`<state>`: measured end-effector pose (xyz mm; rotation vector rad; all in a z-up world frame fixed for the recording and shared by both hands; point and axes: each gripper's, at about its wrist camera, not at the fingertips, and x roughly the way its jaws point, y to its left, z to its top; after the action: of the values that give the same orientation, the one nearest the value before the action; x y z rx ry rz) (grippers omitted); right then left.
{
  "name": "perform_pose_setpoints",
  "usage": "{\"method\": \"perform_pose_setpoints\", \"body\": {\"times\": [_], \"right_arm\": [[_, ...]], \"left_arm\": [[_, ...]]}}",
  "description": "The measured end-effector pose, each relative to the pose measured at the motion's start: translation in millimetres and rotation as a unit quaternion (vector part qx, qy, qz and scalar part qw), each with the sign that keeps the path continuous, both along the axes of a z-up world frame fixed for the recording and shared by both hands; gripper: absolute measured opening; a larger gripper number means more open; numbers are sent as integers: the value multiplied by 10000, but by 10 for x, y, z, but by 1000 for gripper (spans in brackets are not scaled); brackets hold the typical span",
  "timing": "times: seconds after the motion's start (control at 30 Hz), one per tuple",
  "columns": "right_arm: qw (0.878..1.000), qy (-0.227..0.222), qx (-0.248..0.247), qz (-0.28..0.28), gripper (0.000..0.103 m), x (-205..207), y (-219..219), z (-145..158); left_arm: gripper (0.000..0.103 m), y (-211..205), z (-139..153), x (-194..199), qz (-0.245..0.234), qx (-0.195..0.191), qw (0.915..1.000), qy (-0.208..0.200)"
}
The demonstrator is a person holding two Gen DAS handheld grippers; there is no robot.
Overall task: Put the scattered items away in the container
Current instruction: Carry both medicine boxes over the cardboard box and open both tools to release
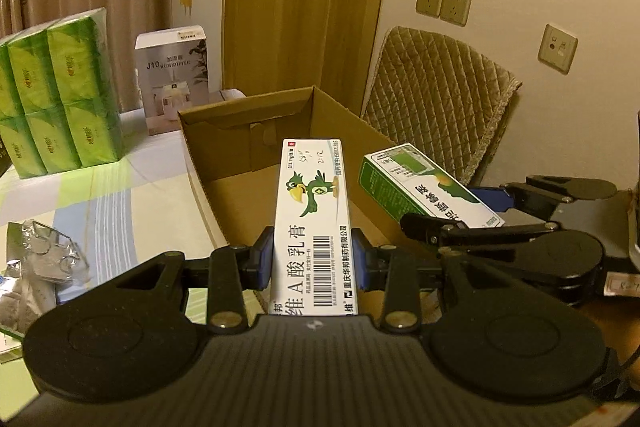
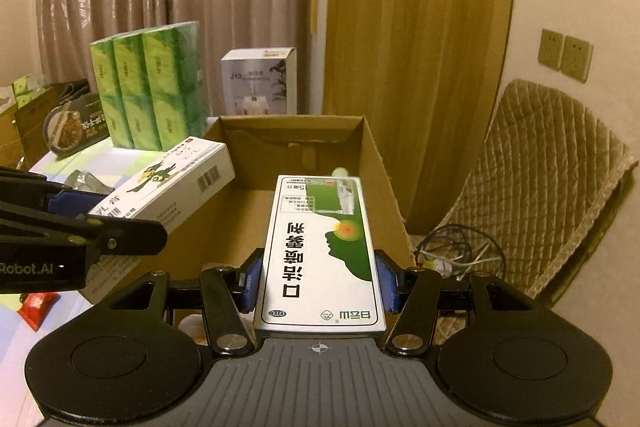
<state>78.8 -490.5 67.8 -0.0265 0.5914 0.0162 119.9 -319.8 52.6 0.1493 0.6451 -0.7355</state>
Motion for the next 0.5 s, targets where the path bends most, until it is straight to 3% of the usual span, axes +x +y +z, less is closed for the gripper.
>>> {"method": "perform_pose_setpoints", "body": {"times": [0.4,0.5], "right_arm": [[9999,54,92,-18,53,117,-81,-72],[9999,46,92,-12,53,125,-78,-83]], "left_arm": [[33,-160,-134,163,55,34,10000,75],[37,-107,-164,196,106,82,9999,94]]}}
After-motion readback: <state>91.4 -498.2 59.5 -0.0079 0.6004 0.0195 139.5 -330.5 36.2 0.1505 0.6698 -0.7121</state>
